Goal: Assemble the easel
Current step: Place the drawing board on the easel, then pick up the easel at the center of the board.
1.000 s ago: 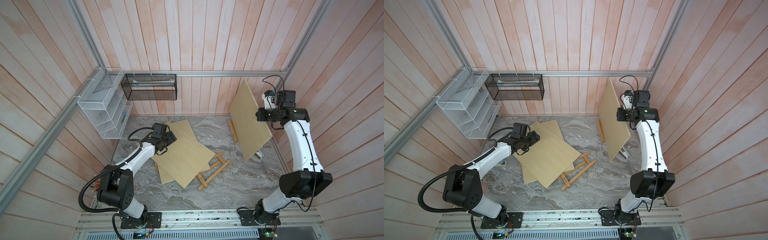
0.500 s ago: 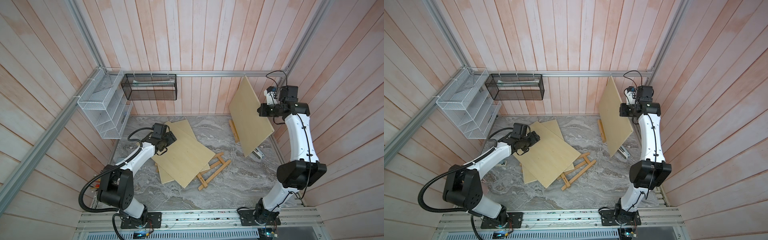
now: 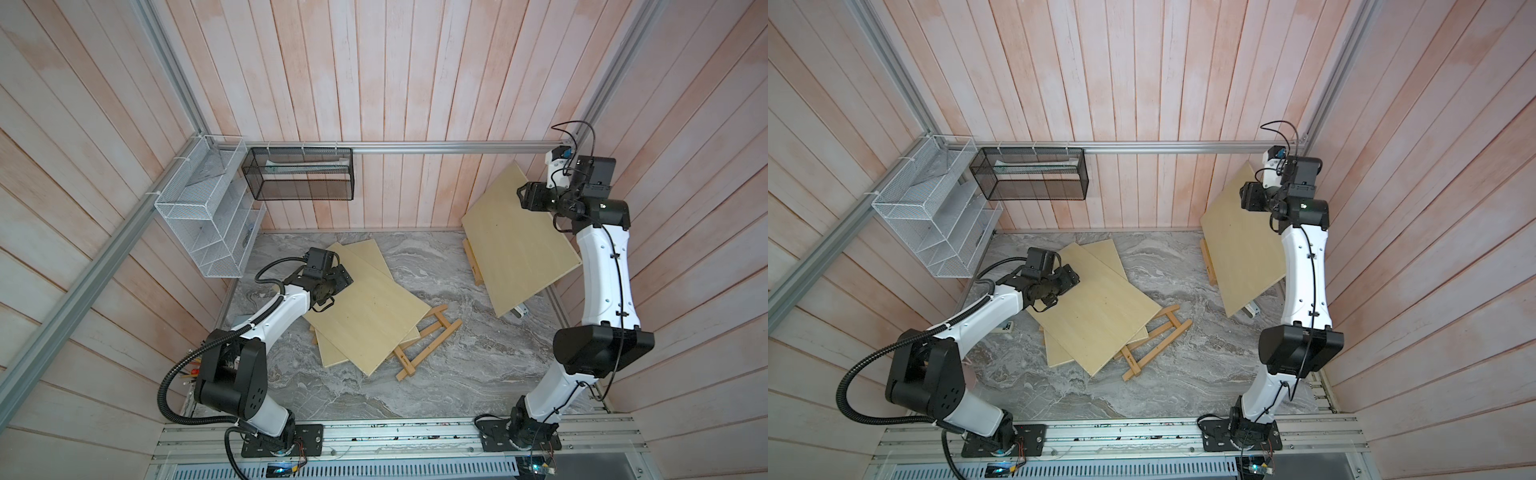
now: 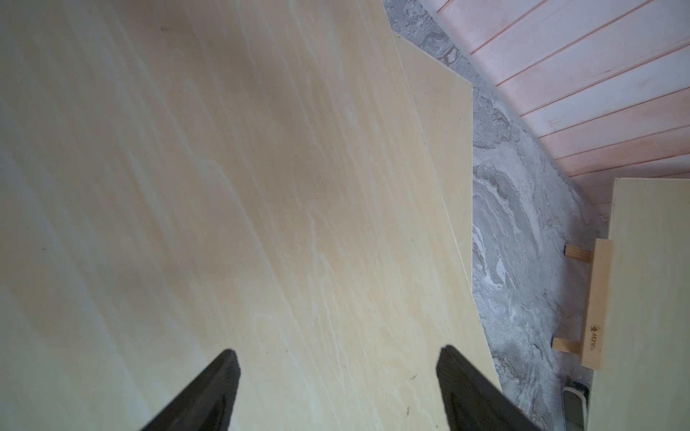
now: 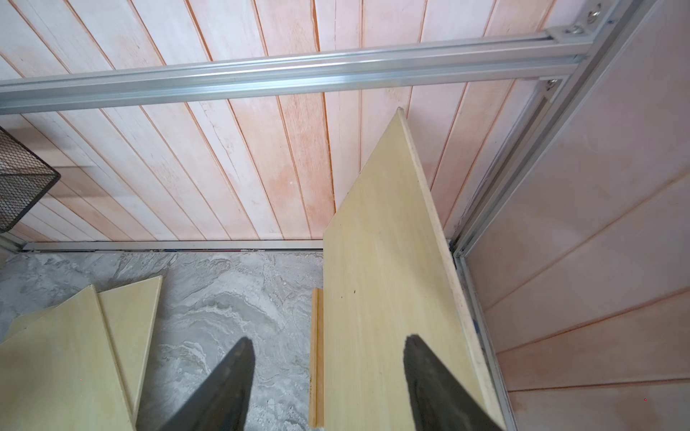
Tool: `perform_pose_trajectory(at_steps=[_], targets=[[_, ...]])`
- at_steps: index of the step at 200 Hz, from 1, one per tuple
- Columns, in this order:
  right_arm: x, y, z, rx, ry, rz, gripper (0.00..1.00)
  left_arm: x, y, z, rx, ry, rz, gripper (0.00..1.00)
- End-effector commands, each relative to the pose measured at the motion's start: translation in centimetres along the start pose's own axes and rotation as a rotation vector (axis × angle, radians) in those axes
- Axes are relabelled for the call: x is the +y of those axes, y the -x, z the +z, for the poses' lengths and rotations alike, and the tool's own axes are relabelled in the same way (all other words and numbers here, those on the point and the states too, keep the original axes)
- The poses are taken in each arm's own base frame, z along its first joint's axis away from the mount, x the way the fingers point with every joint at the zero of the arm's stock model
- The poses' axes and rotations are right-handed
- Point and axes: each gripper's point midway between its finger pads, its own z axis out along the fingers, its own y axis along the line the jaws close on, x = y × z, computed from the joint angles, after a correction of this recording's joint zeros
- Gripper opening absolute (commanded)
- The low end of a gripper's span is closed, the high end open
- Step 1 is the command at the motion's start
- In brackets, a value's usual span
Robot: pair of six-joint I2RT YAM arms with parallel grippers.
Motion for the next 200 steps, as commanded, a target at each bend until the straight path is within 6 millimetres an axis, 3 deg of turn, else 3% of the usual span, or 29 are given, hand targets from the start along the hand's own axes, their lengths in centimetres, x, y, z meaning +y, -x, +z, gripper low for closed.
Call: perform_pose_trajectory(at_steps=[1, 15, 34, 62, 89, 124, 146, 166, 200], targets=[[1.7, 3.7, -4.4, -0.160, -0.001, -0.008, 0.67, 1.3, 0.1, -0.7, -0.022, 0.050, -0.014, 0.88], [4.7, 3.8, -5.5, -0.209, 0.048, -0.040, 0.67, 2.1, 0.0, -1.0, -0.020, 0.062, -0.030, 0.90], [10.0, 1.2, -5.8, -0.215, 0.141, -0.082, 0.71, 3.5, -0.3, -1.6, -0.022, 0.076, -0.070, 0.90], [16.4, -7.2, -3.7, -0.084, 0.305, -0.033, 0.72, 6.0, -0.8, -3.1, -0.032, 0.108, -0.117, 0.91], [20.2, -16.5, -1.8, 0.088, 0.407, 0.079, 0.71, 8.6, -1.8, -4.2, -0.025, 0.145, -0.153, 0.91], [21.1, -27.7, -1.3, 0.330, 0.362, 0.147, 0.67, 10.5, -2.3, -4.9, -0.038, 0.178, -0.183, 0.91], [19.0, -33.7, -0.9, 0.478, 0.244, 0.161, 0.62, 10.1, -2.0, -4.7, -0.048, 0.163, -0.198, 0.91], [17.2, -36.5, -0.3, 0.536, 0.153, 0.130, 0.57, 9.5, -1.3, -4.4, -0.053, 0.156, -0.190, 0.91], [16.4, -39.6, 1.0, 0.650, 0.108, 0.037, 0.47, 8.4, -0.2, -4.5, -0.067, 0.132, -0.181, 0.87]])
